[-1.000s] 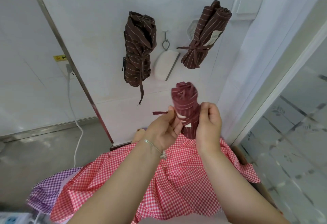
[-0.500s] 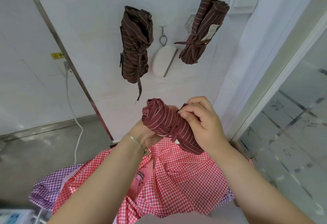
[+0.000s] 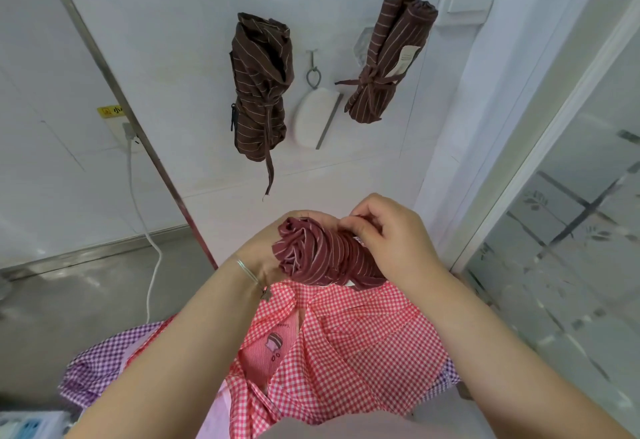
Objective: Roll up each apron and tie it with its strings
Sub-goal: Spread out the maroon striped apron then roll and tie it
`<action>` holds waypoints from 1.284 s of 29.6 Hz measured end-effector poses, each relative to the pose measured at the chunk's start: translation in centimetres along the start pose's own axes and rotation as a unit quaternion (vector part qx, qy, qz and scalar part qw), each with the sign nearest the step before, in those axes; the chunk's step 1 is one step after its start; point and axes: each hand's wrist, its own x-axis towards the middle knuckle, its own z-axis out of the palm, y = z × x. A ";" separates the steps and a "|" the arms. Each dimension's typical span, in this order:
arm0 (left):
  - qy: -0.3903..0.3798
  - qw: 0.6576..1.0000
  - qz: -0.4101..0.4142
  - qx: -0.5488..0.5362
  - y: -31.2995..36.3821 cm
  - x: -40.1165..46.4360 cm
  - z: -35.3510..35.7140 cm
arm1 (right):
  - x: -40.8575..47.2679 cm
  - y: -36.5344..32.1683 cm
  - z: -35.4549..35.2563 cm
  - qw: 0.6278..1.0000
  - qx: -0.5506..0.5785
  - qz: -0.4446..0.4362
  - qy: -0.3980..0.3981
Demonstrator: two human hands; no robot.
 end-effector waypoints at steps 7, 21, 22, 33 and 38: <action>0.200 0.857 -0.309 0.361 2.4 2.4 1.2 | 1.2 -0.4 -0.8 0.991 0.018 0.070 -0.112; 0.296 0.845 -0.236 0.377 -1.7 2.9 1.6 | 2.5 0.4 -1.0 0.984 0.031 0.129 -0.122; 0.310 0.845 -0.231 0.369 -1.7 3.0 1.6 | 2.4 0.5 -1.2 0.982 0.039 0.133 -0.126; 0.363 0.839 -0.335 0.228 -0.1 3.1 0.6 | 1.5 0.6 -0.7 0.972 -0.164 -0.132 -0.102; 0.283 0.836 -0.437 0.172 1.8 2.7 0.1 | 1.5 1.1 -0.8 0.879 -0.243 -0.395 -0.115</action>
